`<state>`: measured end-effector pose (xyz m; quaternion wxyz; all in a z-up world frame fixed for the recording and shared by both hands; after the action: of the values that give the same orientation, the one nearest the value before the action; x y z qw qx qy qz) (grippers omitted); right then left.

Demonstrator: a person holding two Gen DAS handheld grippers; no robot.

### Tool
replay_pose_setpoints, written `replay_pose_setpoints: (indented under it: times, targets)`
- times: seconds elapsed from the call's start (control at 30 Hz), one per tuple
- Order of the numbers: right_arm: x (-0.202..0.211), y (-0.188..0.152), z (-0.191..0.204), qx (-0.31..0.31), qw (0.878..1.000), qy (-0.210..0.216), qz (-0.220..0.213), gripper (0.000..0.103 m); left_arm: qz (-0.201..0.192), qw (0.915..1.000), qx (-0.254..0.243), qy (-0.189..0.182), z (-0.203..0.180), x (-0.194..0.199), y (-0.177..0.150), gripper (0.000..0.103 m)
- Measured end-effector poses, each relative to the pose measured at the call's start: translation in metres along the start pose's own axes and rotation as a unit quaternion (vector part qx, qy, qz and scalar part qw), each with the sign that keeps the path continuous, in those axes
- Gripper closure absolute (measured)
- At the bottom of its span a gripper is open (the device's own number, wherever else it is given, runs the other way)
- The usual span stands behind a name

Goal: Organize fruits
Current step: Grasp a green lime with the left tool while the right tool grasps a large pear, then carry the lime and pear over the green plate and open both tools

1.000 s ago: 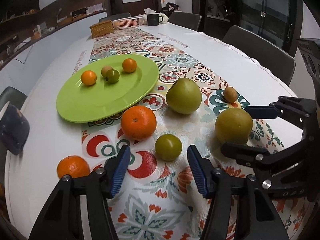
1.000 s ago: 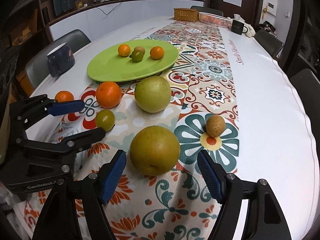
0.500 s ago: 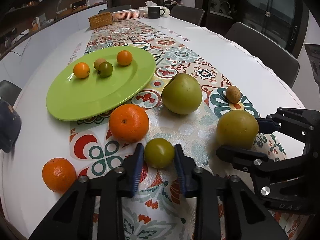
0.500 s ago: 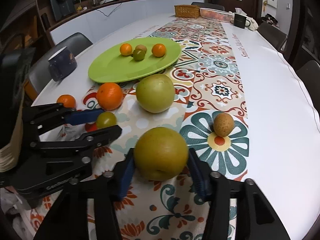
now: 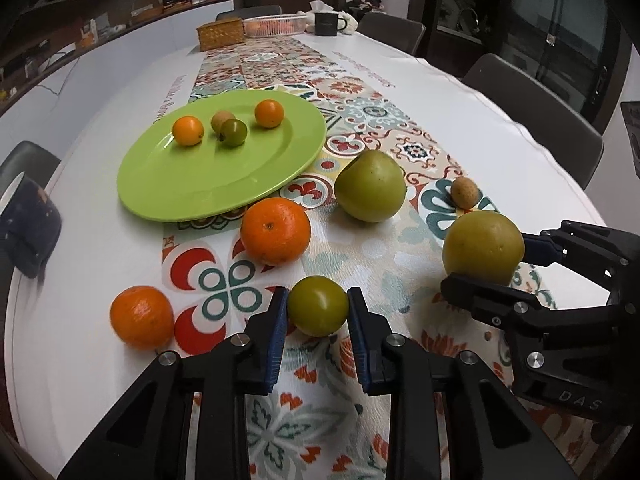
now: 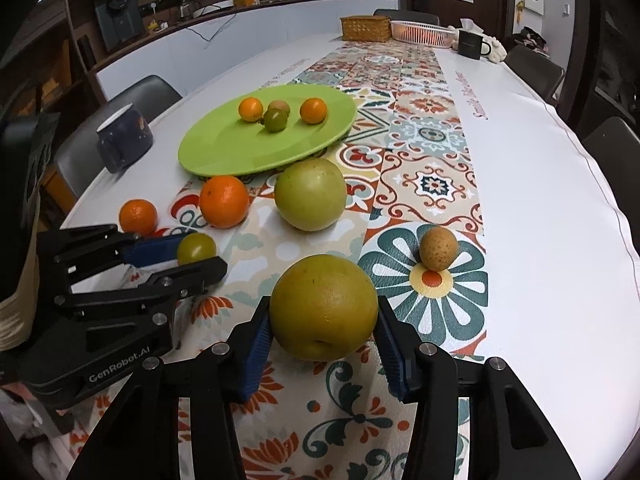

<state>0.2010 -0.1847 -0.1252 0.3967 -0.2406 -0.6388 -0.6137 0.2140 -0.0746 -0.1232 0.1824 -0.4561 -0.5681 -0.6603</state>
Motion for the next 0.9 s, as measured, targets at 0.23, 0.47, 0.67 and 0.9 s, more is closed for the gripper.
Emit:
replay_pose_setpoints:
  times: [0.23, 0.47, 0.67, 0.9]
  targets:
    - [0.024, 0.005, 0.008, 0.002, 1.0, 0.001, -0.028, 0.054, -0.014, 0.9998, 0.01, 0.008, 0.001, 0.026, -0.003, 0.074]
    - [0.047, 0.007, 0.017, 0.007, 0.999, 0.009, -0.051, 0.054, -0.033, 0.9986, 0.018, 0.038, 0.003, 0.056, -0.007, 0.074]
    - [0.062, 0.012, 0.024, 0.013, 0.997, 0.014, -0.069, 0.054, -0.05, 0.9969, 0.034, 0.051, 0.011, 0.079, -0.008, 0.074]
    - [0.075, 0.027, 0.032, 0.022, 0.995, 0.021, -0.092, 0.054, -0.079, 0.994, 0.033, 0.068, 0.019, 0.101, 0.007, 0.074]
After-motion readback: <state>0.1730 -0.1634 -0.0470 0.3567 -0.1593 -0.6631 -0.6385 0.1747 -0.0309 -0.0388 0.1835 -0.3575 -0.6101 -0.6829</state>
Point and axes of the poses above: each gripper's, at about its wrist camera, not at the fingertips, and x roughly against the way its jaws point, z to its left, y to its top, the point moved 4 cm from there along -x, roughly the way its jaws point, and after that the axes turned 2 degrees about -y, right-handed, at the moved point
